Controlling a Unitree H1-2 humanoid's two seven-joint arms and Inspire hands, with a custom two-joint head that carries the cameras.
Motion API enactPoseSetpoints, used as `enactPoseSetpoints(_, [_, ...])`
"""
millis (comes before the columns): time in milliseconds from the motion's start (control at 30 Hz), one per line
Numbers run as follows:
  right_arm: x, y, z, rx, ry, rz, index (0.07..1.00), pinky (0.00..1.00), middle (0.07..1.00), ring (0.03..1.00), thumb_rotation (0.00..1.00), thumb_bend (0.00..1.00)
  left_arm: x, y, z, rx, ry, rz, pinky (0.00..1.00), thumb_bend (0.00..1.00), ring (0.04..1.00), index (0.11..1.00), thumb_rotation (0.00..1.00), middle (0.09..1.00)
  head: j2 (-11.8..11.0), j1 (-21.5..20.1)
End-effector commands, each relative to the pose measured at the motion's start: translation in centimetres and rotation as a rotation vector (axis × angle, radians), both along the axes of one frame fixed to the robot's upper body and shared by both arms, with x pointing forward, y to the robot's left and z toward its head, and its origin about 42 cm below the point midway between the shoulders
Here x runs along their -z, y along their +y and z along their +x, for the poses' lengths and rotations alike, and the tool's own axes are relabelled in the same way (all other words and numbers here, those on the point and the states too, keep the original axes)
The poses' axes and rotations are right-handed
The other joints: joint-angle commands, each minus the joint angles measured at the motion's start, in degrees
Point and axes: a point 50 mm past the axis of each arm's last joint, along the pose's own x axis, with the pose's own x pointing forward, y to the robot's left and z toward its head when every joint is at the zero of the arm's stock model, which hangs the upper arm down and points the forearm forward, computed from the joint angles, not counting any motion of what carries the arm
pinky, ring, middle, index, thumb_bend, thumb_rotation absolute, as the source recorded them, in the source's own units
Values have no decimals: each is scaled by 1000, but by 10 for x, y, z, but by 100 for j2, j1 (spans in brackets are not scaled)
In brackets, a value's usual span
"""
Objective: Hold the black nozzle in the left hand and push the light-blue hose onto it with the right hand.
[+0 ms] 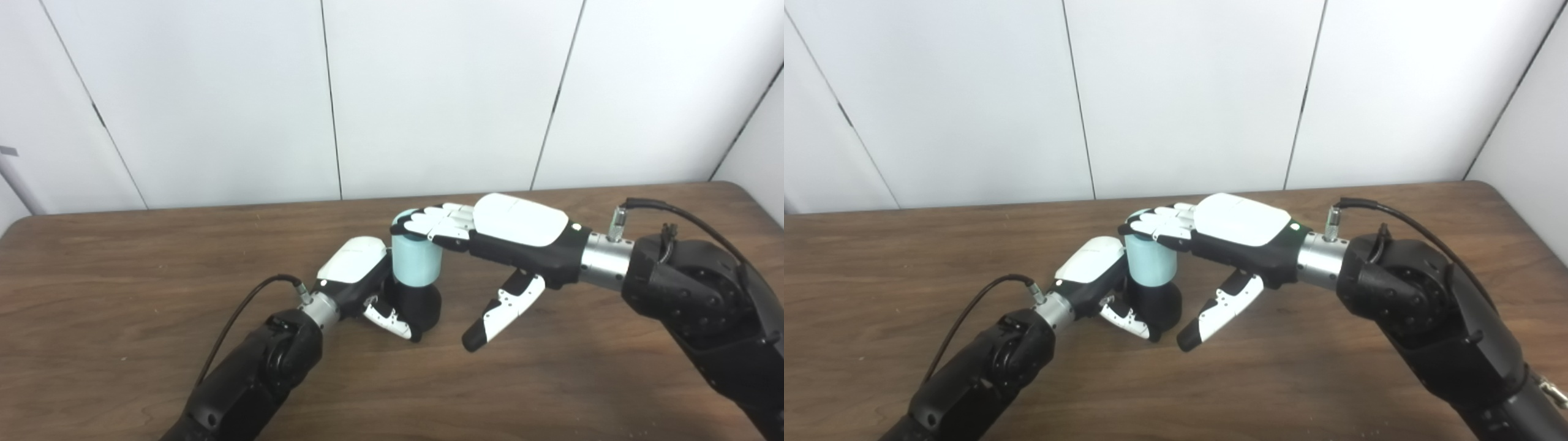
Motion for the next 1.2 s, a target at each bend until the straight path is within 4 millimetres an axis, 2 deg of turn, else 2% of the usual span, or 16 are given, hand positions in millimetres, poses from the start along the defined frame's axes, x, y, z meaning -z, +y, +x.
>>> enactPoseSetpoints(0, [-13, 4, -1, -24, -53, -8, 1000, 998, 1000, 1000, 892, 729, 55, 24, -17, -24, 169, 205, 327, 522, 386, 497, 0, 404, -1, 2])
enactPoseSetpoints(400, [-19, 15, 7, 11, -117, -1, 1000, 1000, 1000, 1000, 908, 770, 55, 25, -17, -25, 170, 212, 319, 522, 380, 496, 0, 402, 7, 4])
enactPoseSetpoints(567, [-39, 14, 10, 27, -175, 53, 1000, 1000, 1000, 1000, 916, 771, 56, 25, -18, -25, 172, 216, 324, 523, 391, 496, 0, 406, 19, 17])
enactPoseSetpoints(700, [-55, 10, 7, 2, -240, 189, 981, 1000, 1000, 1000, 887, 738, 56, 26, -17, -25, 173, 216, 317, 523, 391, 496, 0, 407, 5, 9])
enactPoseSetpoints(733, [-52, 10, 7, -20, -262, 252, 947, 948, 965, 965, 854, 700, 56, 26, -17, -27, 174, 216, 321, 523, 395, 497, 0, 411, -3, 15])
enactPoseSetpoints(833, [-38, 12, 10, -88, -336, 415, 785, 669, 793, 790, 727, 582, 57, 23, -17, -30, 178, 218, 327, 524, 400, 496, 0, 413, -3, 42])
enactPoseSetpoints(933, [-30, 15, 12, -131, -409, 486, 701, 557, 720, 705, 691, 542, 57, 22, -17, -29, 180, 218, 327, 523, 399, 496, 0, 412, -3, 42])
enactPoseSetpoints(1033, [-27, 17, 13, -146, -466, 511, 650, 501, 686, 659, 655, 516, 58, 21, -17, -26, 183, 216, 323, 523, 398, 496, 0, 412, -4, 33])
enactPoseSetpoints(1167, [-20, 15, 16, -124, -430, 425, 647, 569, 710, 689, 596, 514, 57, 24, -16, -22, 180, 213, 321, 523, 401, 498, 0, 411, 0, 34])
